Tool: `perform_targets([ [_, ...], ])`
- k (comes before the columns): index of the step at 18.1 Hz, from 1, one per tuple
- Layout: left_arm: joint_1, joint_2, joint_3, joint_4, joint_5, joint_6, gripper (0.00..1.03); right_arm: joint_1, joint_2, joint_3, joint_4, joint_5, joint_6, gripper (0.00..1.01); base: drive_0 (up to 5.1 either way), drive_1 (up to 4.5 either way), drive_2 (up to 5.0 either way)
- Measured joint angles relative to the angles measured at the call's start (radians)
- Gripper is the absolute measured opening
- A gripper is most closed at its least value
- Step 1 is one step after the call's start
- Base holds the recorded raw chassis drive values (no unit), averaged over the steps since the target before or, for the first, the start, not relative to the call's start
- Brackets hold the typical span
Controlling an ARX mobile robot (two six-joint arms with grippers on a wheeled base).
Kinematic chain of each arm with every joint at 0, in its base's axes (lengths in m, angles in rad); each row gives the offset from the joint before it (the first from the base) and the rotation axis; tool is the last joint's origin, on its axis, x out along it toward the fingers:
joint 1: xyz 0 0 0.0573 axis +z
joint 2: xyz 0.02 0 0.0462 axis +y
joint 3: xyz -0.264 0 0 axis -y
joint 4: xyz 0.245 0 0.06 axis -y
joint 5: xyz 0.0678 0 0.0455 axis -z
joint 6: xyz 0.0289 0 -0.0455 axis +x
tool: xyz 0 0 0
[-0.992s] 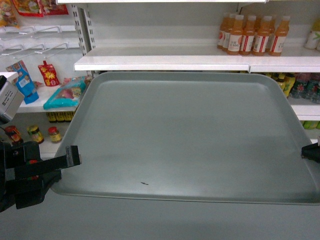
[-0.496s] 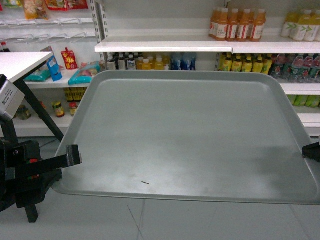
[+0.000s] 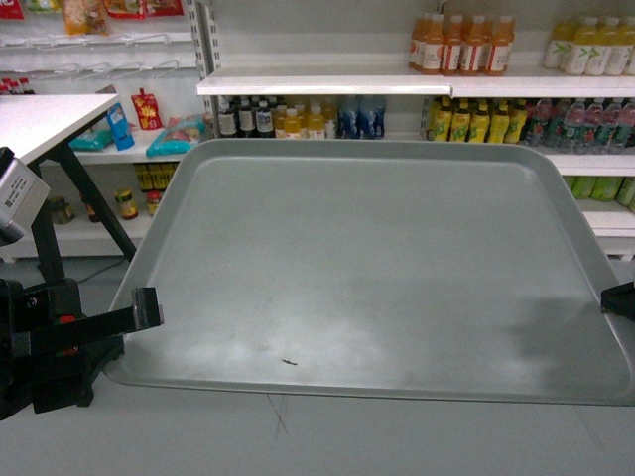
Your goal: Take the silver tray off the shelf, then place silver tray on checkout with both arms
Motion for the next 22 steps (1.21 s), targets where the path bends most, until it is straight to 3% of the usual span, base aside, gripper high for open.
perform_targets([
  [6,0.0,-0.003,-0.005,-0.002,0.0,0.0,0.03,0.0,-0.002,-0.001,-0.001,-0.002,0.0,0.03,0.0,0.0,0.0],
  [22,0.0,-0.002,-0.005,-0.004,0.0,0.0,0.03,0.0,0.0,-0.001,-0.002,-0.001,0.0,0.03,-4.9,2.49,2.5],
])
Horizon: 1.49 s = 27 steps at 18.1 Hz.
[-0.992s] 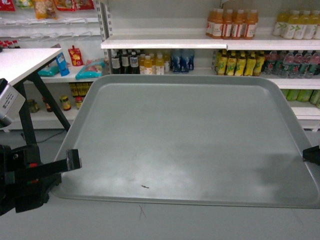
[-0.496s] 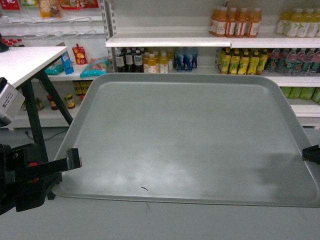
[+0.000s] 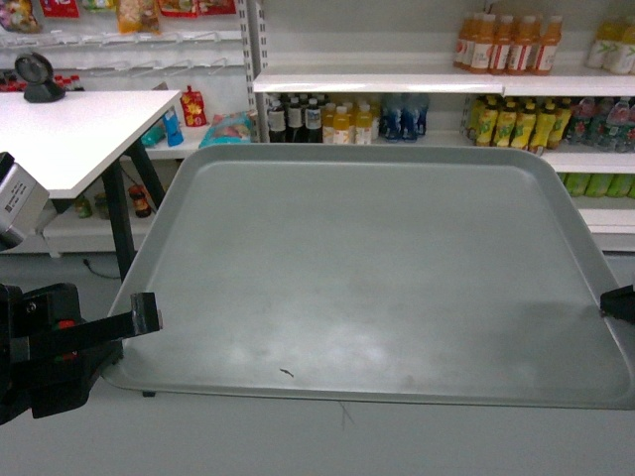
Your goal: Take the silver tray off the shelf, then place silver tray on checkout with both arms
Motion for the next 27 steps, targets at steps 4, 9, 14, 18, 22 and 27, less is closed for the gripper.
perform_targets([
  [4,0.0,0.001,0.001,0.0,0.0,0.0,0.03,0.0,0.0,0.0,0.0,0.0,0.0,0.03,-5.0,2.45,2.4],
  [9,0.0,0.001,0.001,-0.004,0.0,0.0,0.03,0.0,0.001,0.0,-0.002,0.0,0.0,0.03,-5.0,2.5,2.5],
  [14,0.0,0.001,0.001,0.001,0.0,0.0,0.03,0.0,0.001,0.0,0.001,0.0,0.0,0.03,-5.0,2.45,2.4],
  [18,0.0,0.001,0.001,-0.001,0.0,0.0,0.03,0.0,0.001,0.0,-0.001,0.0,0.0,0.03,-4.9,2.51,2.5],
  [22,0.0,0.001,0.001,-0.002,0.0,0.0,0.03,0.0,0.0,0.0,-0.002,0.0,0.0,0.03,-4.9,2.52,2.5],
  [27,0.0,0.001,0.001,-0.002,0.0,0.0,0.03,0.0,0.0,0.0,-0.001,0.0,0.0,0.03,-5.1,2.39,2.4],
])
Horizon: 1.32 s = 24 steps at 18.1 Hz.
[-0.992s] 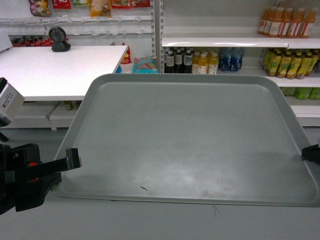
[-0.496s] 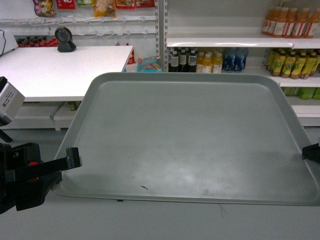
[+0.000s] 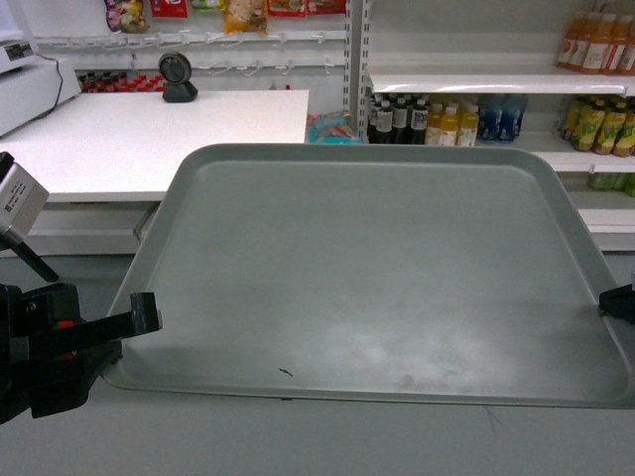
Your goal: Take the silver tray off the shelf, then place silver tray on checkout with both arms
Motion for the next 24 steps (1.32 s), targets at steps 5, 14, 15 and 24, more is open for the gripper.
perform_targets([
  [5,0.0,0.0,0.0,-0.002,0.0,0.0,0.03,0.0,0.001,0.0,-0.004,0.001,0.0,0.03,-5.0,2.45,2.5],
  [14,0.0,0.0,0.0,0.001,0.0,0.0,0.03,0.0,0.0,0.0,-0.003,0.0,0.0,0.03,-5.0,2.45,2.4],
  [15,0.0,0.0,0.0,0.002,0.0,0.0,0.03,0.0,0.0,0.0,0.003,0.0,0.0,0.03,-4.9,2.55,2.6],
  [24,0.0,0.0,0.0,0.001,0.0,0.0,0.03,0.0,0.0,0.0,0.002,0.0,0.0,0.03,-4.4,2.22,2.2],
])
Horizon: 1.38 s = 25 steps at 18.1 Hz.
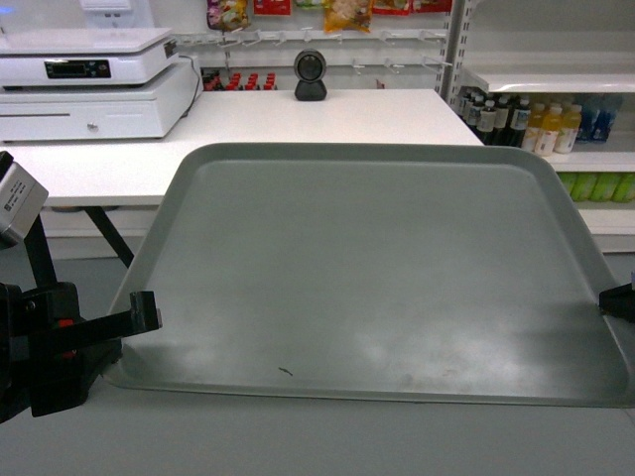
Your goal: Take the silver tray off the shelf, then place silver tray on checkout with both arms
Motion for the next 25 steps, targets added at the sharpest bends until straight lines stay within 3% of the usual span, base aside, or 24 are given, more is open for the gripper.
perform_targets([
  [3,0.002,0.0,0.0,-0.002,-0.002,0.0,0.03,0.001,0.0,0.0,0.003,-0.002,0.0,0.03,0.0,0.0,0.0],
  [25,0.001,0.0,-0.001,-0.001,0.0,0.0,0.03,0.001,0.0,0.0,-0.003,-0.002,0.0,0.03,0.0,4.3,-4.3],
])
